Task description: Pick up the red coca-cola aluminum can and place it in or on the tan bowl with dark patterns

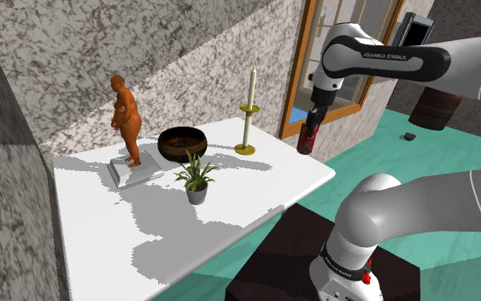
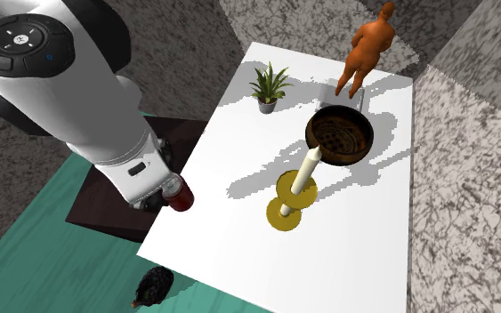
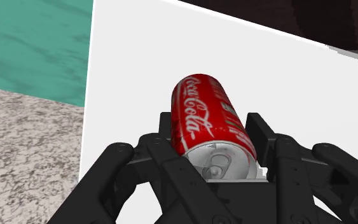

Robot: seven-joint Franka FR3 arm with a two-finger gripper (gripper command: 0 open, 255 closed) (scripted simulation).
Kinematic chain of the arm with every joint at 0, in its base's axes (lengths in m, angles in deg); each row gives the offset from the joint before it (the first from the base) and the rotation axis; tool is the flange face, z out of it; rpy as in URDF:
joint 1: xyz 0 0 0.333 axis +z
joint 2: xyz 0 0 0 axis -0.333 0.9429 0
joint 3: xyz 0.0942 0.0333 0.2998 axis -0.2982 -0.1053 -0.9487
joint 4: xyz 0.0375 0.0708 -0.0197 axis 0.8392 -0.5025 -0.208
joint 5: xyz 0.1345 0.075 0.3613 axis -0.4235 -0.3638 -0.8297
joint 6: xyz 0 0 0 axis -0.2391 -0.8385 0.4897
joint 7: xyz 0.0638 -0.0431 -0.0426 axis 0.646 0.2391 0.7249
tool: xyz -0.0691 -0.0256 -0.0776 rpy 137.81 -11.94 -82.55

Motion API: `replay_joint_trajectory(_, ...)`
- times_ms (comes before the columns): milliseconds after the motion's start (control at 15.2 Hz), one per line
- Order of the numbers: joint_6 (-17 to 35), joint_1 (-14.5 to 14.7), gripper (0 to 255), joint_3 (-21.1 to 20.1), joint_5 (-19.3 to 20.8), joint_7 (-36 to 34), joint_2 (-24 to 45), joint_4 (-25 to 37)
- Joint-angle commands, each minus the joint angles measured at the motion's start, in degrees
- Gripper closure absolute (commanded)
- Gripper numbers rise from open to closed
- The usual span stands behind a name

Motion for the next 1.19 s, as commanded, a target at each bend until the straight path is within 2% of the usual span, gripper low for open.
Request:
replay_joint_trajectory(0, -1.5, 0.2, 255, -0.3, -0.3, 0.2, 0.5, 1.9)
replay_joint_trajectory(792, -9.7, 1.2, 255, -1.9, -2.1, 0.7, 2.9, 12.5)
replay_joint_trajectory(1122, -7.9, 3.5, 255, -4.9, -5.3, -3.4, 7.8, 15.2)
